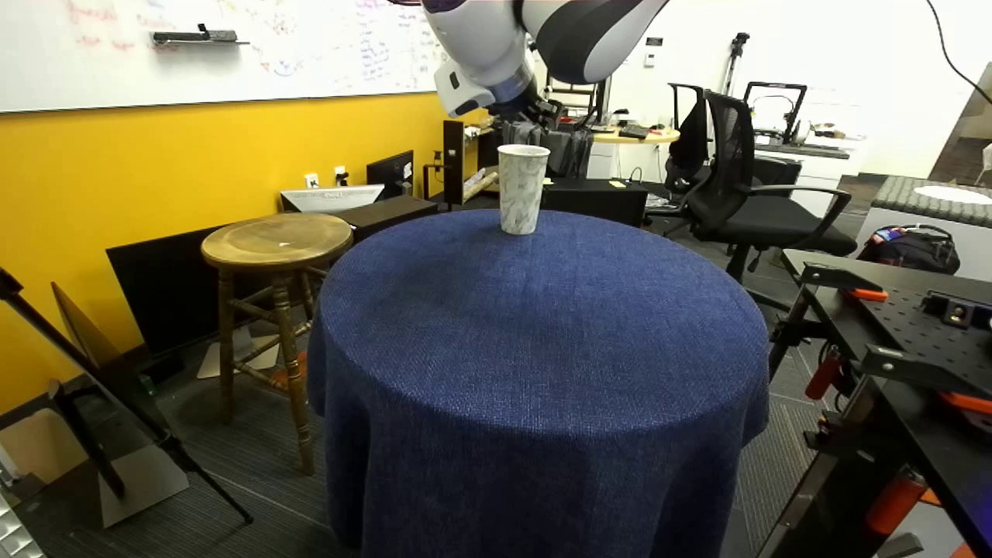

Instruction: Pick the marker and put it in the cup

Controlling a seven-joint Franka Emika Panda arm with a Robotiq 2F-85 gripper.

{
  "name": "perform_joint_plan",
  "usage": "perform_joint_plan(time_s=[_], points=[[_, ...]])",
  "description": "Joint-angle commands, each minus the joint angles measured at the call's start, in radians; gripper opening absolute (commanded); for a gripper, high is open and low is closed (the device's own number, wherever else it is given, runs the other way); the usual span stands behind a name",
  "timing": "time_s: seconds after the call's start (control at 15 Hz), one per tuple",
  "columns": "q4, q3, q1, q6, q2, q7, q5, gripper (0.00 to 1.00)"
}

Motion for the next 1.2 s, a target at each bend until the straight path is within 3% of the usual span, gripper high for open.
perform_joint_plan(time_s=[0.0, 0.6, 1.13], points=[[0.045, 0.006, 0.004, -0.043, 0.019, -0.029, 0.000, 0.99], [0.017, 0.012, 0.020, -0.162, -0.053, 0.010, 0.012, 1.00], [-0.028, 0.039, 0.014, -0.101, -0.168, 0.159, 0.009, 1.00]])
